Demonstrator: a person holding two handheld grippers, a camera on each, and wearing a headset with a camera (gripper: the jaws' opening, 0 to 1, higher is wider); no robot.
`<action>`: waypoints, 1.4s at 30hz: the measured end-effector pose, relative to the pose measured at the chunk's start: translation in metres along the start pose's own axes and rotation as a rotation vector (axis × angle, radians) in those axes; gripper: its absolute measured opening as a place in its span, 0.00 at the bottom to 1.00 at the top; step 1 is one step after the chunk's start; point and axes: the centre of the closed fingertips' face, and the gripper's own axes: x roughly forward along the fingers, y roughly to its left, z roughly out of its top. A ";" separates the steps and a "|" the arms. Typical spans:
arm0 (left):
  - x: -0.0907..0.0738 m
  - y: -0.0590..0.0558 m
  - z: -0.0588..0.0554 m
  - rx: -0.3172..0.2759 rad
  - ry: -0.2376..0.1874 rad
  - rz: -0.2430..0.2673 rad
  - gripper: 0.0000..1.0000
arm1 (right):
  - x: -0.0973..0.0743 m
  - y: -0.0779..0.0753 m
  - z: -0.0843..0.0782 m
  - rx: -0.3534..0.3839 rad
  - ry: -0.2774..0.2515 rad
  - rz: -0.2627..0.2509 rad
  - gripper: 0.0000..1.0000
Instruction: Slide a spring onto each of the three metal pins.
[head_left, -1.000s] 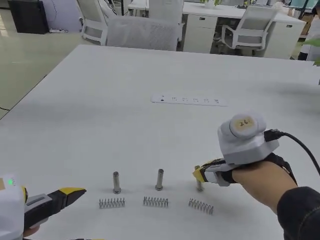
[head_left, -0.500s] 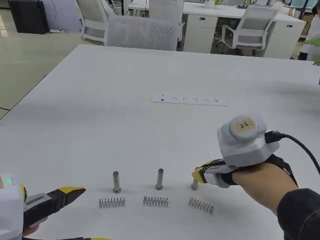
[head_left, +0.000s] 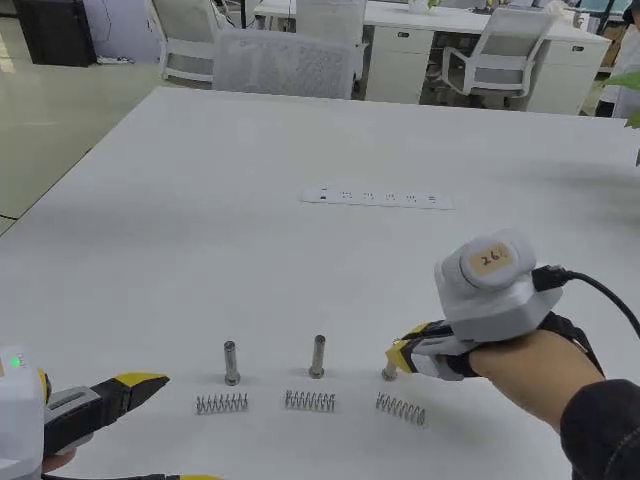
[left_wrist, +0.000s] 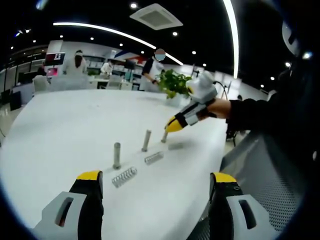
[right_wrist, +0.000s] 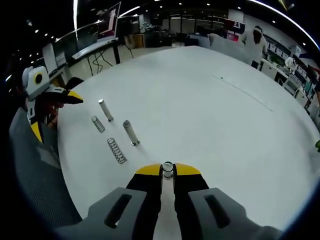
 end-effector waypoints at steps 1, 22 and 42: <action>0.000 0.000 0.000 -0.001 -0.001 0.001 0.85 | 0.000 0.000 -0.001 -0.005 0.002 0.001 0.05; 0.000 0.001 -0.001 -0.004 -0.001 0.004 0.85 | -0.014 0.003 -0.021 0.001 0.033 0.019 0.08; 0.000 0.001 -0.001 -0.007 0.005 0.001 0.84 | -0.006 0.029 -0.059 -0.128 0.192 0.120 0.12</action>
